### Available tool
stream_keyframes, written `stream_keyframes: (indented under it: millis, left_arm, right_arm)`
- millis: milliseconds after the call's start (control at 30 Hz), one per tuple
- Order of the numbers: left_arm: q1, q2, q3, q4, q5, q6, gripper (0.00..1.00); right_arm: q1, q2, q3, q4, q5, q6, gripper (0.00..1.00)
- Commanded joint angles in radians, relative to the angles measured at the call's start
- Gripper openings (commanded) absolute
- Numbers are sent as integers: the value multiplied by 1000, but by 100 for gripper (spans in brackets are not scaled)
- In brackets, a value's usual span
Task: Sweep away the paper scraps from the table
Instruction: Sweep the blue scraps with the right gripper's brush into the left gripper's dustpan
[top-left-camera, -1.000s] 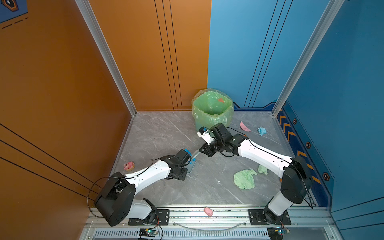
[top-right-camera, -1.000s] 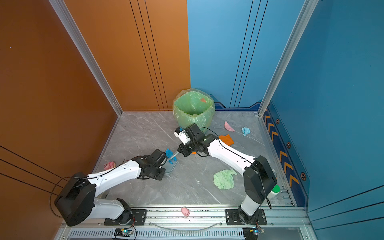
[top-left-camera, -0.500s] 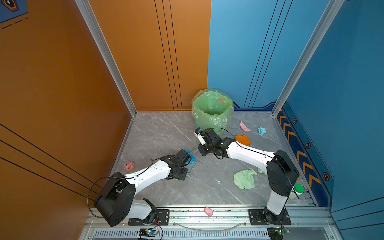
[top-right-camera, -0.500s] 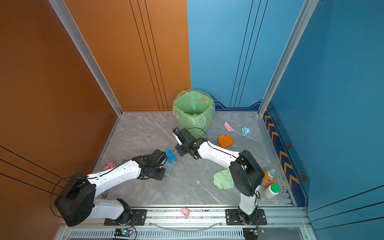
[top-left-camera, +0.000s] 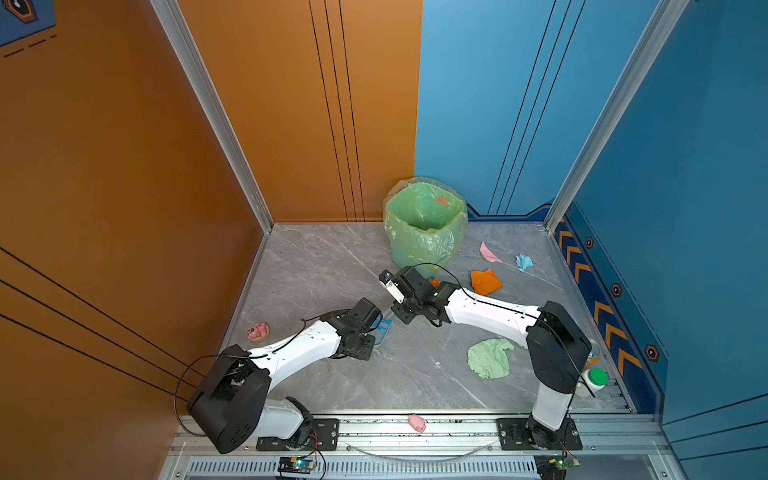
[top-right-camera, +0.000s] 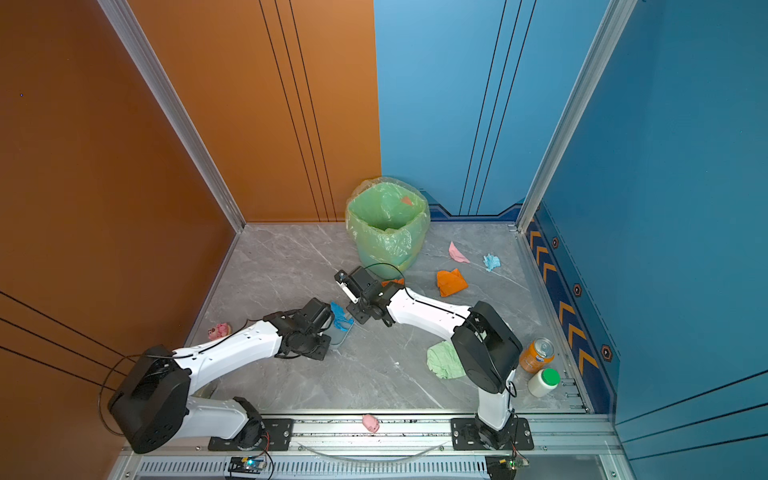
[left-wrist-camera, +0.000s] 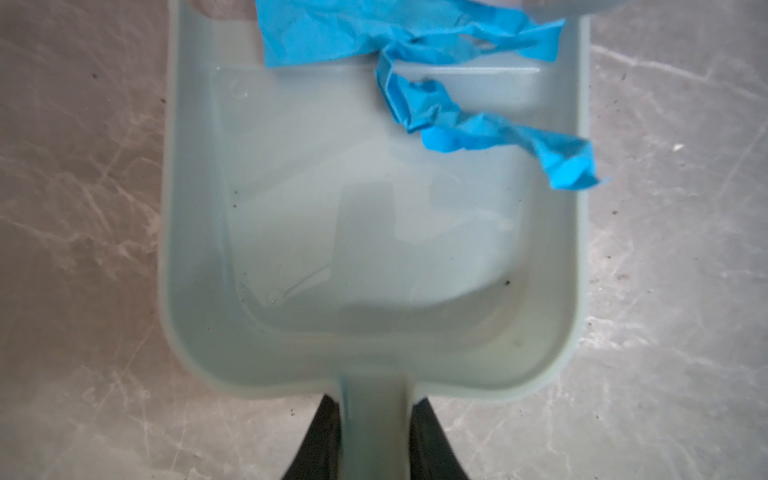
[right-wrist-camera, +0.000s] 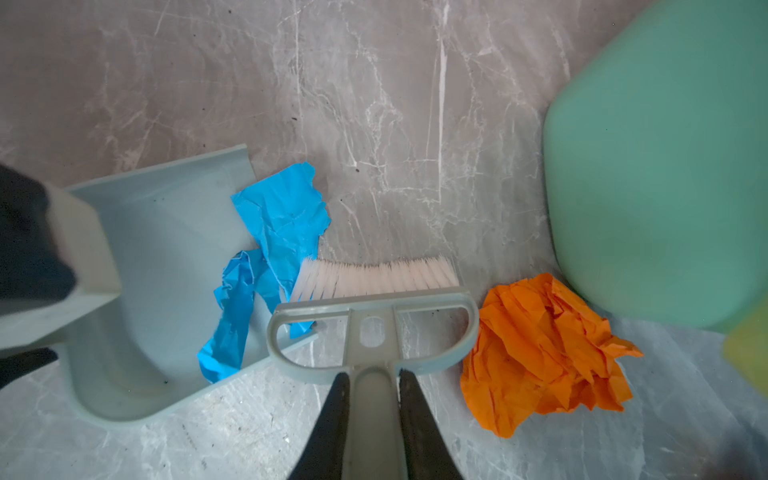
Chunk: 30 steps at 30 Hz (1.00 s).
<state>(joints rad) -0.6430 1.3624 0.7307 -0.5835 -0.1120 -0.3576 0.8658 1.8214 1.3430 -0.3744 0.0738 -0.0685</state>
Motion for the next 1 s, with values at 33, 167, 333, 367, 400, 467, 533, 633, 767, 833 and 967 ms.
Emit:
stream_keyframes:
  millis: [33, 167, 333, 367, 400, 467, 533, 633, 767, 833, 967]
  left_arm:
    - [12, -1, -5, 4, -2, -6, 0]
    - [14, 9, -2, 11, 4, -2, 0]
    - [19, 20, 4, 16, 12, 5, 0]
    - [19, 21, 5, 17, 12, 5, 0]
    - [19, 23, 6, 17, 12, 5, 0]
    - [19, 24, 5, 22, 13, 5, 0]
    - [19, 24, 2, 29, 14, 4, 0]
    - [19, 27, -3, 33, 18, 1, 0]
    - [19, 26, -3, 33, 21, 0, 0]
    - [20, 21, -5, 33, 18, 0, 0]
    - [22, 12, -10, 33, 15, -4, 0]
  right_arm:
    - [-2, -90, -35, -59, -87, -39, 0]
    - [-9, -120, -45, -53, -143, -34, 0]
    - [-23, -138, -46, -43, -157, -27, 0]
    - [-28, -141, -45, -43, -162, -28, 0]
    - [-34, -145, -46, -41, -164, -27, 0]
    - [-42, -153, -49, -34, -163, -26, 0]
    - [-49, -159, -54, -20, -133, -17, 0]
    - [-54, -154, -54, 13, -71, -4, 0]
    - [-55, -115, -43, 69, -37, 20, 0]
    - [-49, -85, -22, 79, -23, 26, 0]
    - [-29, -19, 26, 55, -26, 15, 0]
